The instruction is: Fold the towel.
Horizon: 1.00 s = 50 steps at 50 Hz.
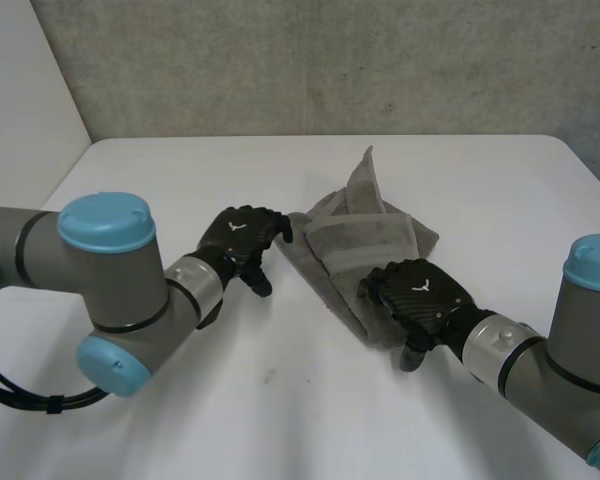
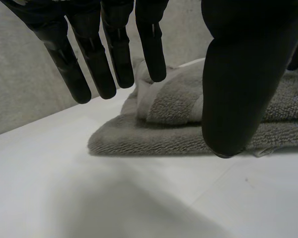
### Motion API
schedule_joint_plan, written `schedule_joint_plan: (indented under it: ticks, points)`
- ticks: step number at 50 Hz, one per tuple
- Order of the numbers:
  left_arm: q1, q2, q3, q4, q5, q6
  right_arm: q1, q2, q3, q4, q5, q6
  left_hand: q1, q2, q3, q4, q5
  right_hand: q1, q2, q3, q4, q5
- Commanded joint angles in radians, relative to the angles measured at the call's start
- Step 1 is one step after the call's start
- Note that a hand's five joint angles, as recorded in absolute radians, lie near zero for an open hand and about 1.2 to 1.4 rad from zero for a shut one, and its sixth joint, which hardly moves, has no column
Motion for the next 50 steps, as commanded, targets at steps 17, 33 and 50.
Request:
schedule_joint_plan:
  ticks: [17, 33, 50]
  points:
    - [-0.139, -0.254, 0.391, -0.166, 0.013, 0.147, -0.088, -0.049, 0.011, -0.071, 0.174, 0.027, 0.055, 0.057, 0.056, 0.055, 0.059, -0.103, -0.117, -0.101, -0.092, -0.062]
    - [-0.188, -0.39, 0.595, -0.188, 0.017, 0.188, -0.109, -0.074, 0.011, -0.08, 0.171, 0.073, 0.196, 0.198, 0.197, 0.196, 0.2, -0.103, -0.117, -0.101, -0.092, -0.062]
    - [-0.201, -0.419, 0.635, -0.206, 0.022, 0.309, -0.109, -0.074, 0.007, -0.081, 0.167, 0.067, 0.836, 0.837, 0.836, 0.836, 0.839, -0.103, -0.117, -0.101, -0.092, -0.062]
